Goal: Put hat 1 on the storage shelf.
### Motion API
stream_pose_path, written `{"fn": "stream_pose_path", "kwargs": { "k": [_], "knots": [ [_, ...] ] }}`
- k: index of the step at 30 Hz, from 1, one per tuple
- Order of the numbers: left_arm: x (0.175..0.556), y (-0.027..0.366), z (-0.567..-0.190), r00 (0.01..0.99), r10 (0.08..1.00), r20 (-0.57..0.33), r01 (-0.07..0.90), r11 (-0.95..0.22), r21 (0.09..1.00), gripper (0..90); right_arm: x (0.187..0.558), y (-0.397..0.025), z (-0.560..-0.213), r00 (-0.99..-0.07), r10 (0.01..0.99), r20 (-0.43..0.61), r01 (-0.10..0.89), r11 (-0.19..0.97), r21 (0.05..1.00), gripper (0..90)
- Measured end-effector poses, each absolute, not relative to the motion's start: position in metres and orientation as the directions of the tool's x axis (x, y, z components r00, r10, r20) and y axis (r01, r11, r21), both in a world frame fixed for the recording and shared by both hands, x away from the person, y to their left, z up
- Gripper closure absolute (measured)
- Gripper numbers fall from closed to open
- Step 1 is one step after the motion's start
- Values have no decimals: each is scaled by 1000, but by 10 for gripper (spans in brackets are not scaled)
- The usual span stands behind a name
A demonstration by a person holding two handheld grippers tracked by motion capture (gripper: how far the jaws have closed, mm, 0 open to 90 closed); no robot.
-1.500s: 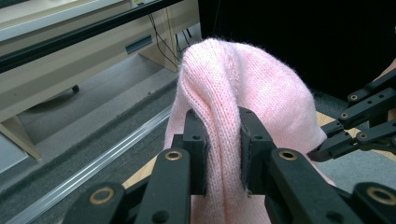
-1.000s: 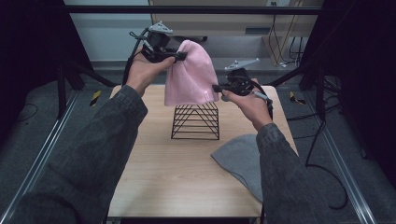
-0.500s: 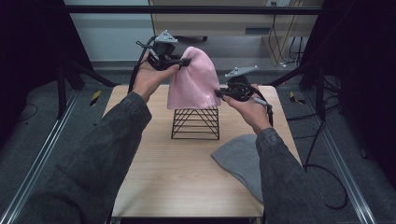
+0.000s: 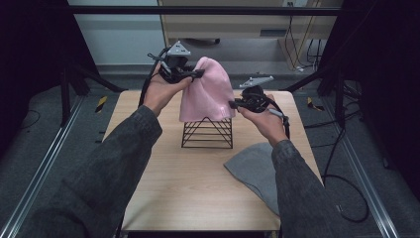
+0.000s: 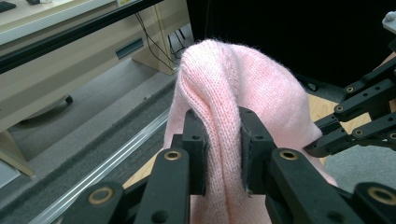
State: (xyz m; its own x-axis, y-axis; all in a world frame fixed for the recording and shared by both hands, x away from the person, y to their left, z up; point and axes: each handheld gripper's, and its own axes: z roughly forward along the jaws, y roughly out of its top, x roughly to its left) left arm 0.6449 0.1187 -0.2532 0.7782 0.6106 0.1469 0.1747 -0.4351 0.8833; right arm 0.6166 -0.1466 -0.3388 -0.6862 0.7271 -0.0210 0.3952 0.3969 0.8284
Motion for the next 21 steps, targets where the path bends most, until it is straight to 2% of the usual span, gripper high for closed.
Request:
{"fn": "stream_pose_path", "kwargs": {
  "k": [8,12,16,21],
  "knots": [
    [640,118,-262,783,610,118,193,-419,887,750,615,-147,-345,-689,724,-17,410,409,815,769],
    [633,117,-265,790,601,121,191,-429,883,755,611,-150,-349,-700,715,-3,432,426,795,622],
    [626,114,-272,799,586,131,184,-446,876,757,603,-156,-350,-686,727,-30,432,440,788,493],
    [623,113,-282,800,587,126,187,-444,876,757,596,-167,-349,-653,756,-41,435,419,797,429]
  ]
}}
